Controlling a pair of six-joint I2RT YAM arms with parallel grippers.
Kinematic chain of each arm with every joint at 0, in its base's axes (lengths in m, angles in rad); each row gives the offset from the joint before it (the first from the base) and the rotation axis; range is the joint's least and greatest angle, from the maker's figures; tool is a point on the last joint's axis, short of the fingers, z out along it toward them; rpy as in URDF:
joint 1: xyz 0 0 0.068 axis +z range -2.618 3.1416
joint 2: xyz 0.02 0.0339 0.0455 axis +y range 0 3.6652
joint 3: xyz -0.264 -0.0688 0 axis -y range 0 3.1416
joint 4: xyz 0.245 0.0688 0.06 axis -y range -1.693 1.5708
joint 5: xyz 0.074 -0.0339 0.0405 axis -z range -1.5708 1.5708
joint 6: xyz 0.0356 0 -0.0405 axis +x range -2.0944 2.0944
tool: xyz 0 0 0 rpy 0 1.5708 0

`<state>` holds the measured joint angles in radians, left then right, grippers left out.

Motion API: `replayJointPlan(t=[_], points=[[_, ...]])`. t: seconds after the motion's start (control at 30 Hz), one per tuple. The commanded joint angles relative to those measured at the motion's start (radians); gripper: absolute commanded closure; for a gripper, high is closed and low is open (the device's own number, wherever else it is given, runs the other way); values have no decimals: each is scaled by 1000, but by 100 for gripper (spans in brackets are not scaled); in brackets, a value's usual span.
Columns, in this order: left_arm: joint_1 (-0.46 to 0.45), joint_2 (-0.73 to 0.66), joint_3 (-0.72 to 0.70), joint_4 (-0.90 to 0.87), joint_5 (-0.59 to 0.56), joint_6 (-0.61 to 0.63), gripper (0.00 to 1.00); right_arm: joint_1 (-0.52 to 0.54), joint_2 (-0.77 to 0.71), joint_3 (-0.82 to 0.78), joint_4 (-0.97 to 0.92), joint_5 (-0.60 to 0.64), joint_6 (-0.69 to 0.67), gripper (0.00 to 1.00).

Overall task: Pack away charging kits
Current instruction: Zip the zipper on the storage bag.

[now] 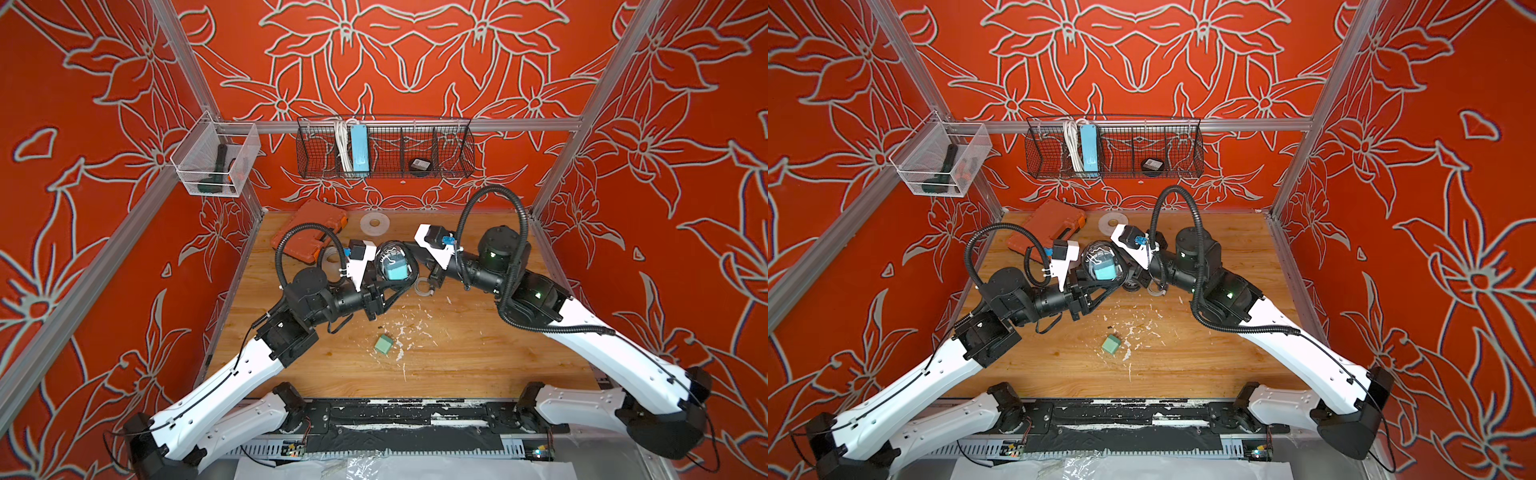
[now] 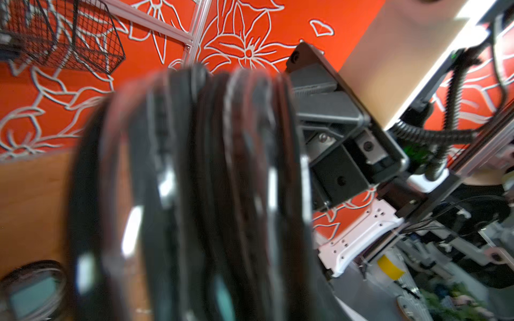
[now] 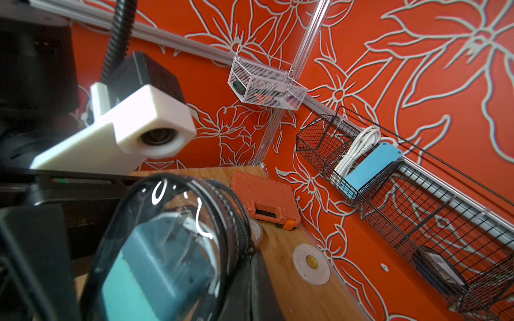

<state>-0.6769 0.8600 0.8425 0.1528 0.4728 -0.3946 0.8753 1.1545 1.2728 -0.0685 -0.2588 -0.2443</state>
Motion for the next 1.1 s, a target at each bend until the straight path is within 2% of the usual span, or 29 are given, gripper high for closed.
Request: replayJointPlan(t=[0.0, 0.07, 0.13, 0.27, 0.4, 0.53, 0.83, 1.07], points=[[-6, -65, -40, 122, 0, 1, 47, 1, -77, -48, 195, 6, 158, 100], [-6, -103, -96, 228, -47, -14, 38, 2, -112, -103, 281, -43, 247, 100], [-6, -136, -152, 334, -99, -31, 33, 5, -138, -141, 345, -84, 323, 100], [-6, -190, -313, 647, -155, -70, 20, 26, -175, -208, 474, -99, 455, 100], [-6, -192, -433, 933, -163, -118, 16, 74, -185, -226, 523, -64, 486, 100], [-7, -166, -445, 1059, -108, -115, 17, 102, -172, -224, 542, 21, 521, 100], [-31, -83, -384, 1109, -97, -35, 20, 114, -78, -175, 537, 185, 674, 100], [-58, -29, -350, 1097, -197, 53, 22, 127, -39, -174, 555, 219, 737, 100]])
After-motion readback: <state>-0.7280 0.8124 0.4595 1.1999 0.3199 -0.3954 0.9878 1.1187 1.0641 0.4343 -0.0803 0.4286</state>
